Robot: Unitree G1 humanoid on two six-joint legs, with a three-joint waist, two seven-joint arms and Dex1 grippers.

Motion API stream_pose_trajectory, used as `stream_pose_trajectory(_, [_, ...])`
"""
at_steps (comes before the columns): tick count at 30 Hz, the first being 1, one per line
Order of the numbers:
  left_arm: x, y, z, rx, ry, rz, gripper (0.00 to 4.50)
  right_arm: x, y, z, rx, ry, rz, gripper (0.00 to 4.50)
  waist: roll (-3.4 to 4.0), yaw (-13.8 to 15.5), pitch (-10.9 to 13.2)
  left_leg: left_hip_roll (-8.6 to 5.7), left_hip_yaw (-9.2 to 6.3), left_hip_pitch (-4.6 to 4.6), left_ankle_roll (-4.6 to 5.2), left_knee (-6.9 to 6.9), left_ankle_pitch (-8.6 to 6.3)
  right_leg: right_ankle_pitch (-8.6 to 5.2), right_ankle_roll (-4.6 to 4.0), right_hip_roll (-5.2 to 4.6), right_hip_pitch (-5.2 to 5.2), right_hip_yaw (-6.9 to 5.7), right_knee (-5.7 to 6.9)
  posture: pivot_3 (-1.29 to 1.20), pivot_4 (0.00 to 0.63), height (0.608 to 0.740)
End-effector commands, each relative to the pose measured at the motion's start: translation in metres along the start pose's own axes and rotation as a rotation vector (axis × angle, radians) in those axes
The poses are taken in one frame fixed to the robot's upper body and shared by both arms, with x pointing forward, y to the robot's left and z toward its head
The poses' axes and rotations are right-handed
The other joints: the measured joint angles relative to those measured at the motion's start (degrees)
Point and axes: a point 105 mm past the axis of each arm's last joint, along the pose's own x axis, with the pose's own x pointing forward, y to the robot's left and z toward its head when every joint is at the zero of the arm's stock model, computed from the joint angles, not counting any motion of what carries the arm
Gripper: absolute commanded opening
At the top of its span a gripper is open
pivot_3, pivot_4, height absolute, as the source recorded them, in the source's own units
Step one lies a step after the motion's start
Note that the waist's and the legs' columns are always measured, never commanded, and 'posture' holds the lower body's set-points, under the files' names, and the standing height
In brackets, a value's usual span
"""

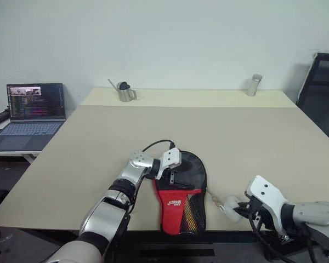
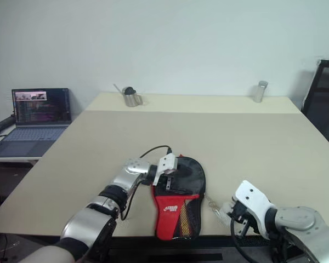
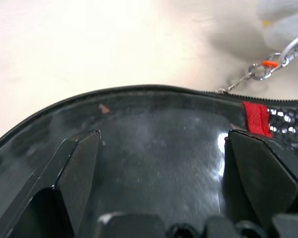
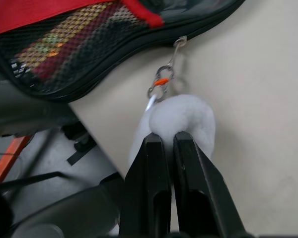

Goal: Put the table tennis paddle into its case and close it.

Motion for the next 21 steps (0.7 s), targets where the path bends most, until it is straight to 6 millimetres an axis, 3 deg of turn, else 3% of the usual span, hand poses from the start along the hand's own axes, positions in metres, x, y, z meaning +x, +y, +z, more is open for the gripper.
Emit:
stream_pose_trajectory(1, [0.010, -0.021, -0.026, -0.050, 0.103, -0.086, 4.50, -0.009, 0.014, -0.003, -0.015, 0.021, 0.058, 0.03, -0.01, 0.0, 0.0, -0.01, -0.03, -0.04, 0.01, 0.00, -0.01, 0.03, 0.09, 0.00, 0.00, -0.02, -0.02, 0.00, 0.150, 0.740])
stream_pose_trajectory(12, [0.014, -0.028, -0.032, -0.065, 0.119, -0.116, 4.50, -0.015, 0.039, -0.014, 0.020, 0.048, 0.185, 0.03, -0.02, 0.0, 0.0, -0.04, -0.07, -0.08, 0.08, -0.01, -0.10, 0.06, 0.28, -0.03, 0.11, -0.05, -0.29, 0.00, 0.150, 0.740])
stream_pose_trajectory(21, [0.016, -0.029, -0.032, -0.064, 0.118, -0.122, 4.50, -0.029, 0.023, -0.006, 0.060, 0.014, 0.099, 0.03, -0.07, 0.0, -0.1, 0.00, -0.07, 0.12, 0.10, 0.00, -0.16, 0.04, 0.22, -0.06, 0.51, -0.09, -0.64, 0.00, 0.150, 0.740])
